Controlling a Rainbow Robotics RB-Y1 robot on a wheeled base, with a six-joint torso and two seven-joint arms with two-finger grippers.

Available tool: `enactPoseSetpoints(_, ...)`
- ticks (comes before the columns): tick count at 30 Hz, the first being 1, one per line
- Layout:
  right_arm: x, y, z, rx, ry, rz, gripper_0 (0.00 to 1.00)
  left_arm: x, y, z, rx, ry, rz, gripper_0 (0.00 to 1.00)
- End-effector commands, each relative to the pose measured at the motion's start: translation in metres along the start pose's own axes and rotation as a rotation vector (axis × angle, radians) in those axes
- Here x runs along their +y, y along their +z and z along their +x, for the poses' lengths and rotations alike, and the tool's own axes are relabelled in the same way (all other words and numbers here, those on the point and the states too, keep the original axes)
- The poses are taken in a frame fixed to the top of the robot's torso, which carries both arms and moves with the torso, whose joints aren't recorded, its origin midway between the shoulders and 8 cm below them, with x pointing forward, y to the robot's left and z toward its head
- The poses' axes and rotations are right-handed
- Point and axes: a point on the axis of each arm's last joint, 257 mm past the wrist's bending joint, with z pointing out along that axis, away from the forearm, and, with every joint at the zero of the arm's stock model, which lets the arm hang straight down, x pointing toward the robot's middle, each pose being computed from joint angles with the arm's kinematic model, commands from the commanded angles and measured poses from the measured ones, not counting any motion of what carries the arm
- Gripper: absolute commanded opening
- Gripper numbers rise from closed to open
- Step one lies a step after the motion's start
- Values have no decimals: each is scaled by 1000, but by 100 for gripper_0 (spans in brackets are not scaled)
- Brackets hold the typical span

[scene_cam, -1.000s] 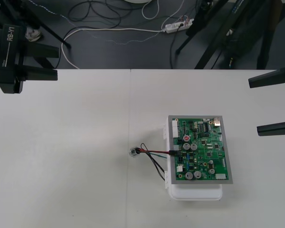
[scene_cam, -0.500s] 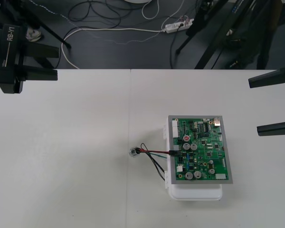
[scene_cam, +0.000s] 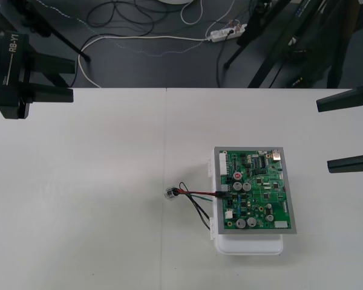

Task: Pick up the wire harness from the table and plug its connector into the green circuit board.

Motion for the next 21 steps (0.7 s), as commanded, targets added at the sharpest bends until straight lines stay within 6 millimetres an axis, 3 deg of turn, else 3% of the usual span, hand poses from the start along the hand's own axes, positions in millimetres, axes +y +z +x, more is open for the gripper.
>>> enactPoseSetpoints(1, 0, -5, -3, 4, -2, 22, 100, -5, -3, -15, 34, 97, 35, 48)
enactPoseSetpoints(21, 0, -5, -3, 4, -2, 22, 100, -5, -3, -15, 34, 97, 35, 48)
